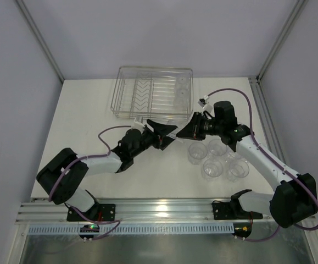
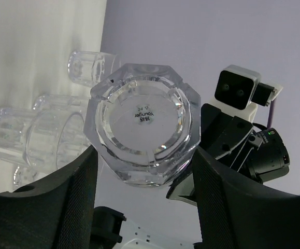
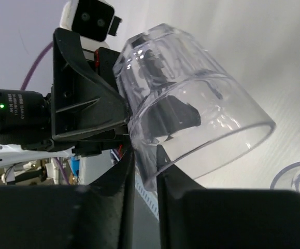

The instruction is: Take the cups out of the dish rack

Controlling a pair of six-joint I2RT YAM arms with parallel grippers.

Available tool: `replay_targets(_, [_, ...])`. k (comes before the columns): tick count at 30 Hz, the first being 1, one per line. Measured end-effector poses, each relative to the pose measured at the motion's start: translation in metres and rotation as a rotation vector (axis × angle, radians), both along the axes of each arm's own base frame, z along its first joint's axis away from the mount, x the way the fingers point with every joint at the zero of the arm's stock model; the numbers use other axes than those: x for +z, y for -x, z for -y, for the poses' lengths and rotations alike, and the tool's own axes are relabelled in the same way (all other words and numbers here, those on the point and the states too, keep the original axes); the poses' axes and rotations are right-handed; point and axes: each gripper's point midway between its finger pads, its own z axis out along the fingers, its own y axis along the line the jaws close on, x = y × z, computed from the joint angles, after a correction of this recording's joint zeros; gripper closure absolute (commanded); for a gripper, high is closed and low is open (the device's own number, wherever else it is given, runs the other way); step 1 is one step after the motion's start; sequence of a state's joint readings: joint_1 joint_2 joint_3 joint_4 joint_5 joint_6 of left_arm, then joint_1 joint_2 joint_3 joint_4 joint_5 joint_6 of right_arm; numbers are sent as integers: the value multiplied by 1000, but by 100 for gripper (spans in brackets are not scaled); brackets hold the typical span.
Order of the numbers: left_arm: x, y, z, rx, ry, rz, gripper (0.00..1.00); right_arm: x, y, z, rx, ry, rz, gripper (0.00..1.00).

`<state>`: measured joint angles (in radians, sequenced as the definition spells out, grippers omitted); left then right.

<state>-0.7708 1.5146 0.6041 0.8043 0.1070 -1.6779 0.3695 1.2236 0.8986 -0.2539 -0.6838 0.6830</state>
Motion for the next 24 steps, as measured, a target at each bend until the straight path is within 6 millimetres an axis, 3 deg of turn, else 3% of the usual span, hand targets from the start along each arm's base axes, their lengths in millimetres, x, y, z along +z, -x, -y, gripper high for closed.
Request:
replay_targets(3, [-1, -2, 0, 20, 27, -36, 100, 1, -3, 1, -4, 9, 33, 96])
replay_targets(6, [-4, 6, 5, -5, 20, -43, 54, 1, -9, 4, -26, 19, 55, 96])
replay_targets(7, [-5, 7, 5, -6, 18, -45, 29, 0, -9, 5, -27, 22, 56, 96])
replay_targets(10, [-12, 8, 4, -6, -19, -44, 0, -3, -8, 5, -29, 32, 50, 96])
replay_targets(13, [-18, 7, -5, 12, -90, -34, 0, -8, -5, 6, -28, 54, 35, 96])
replay_targets(18, [-16, -15, -49, 142, -321, 27, 0, -23, 3, 11, 3, 147, -9, 96])
replay_targets(20, [-2, -31, -64, 201, -433, 84, 0, -27, 6, 5, 56, 209, -22, 96])
replay_targets(24, [29, -56, -87, 281, -633, 202, 0, -35, 20, -32, 239, 352, 4, 96])
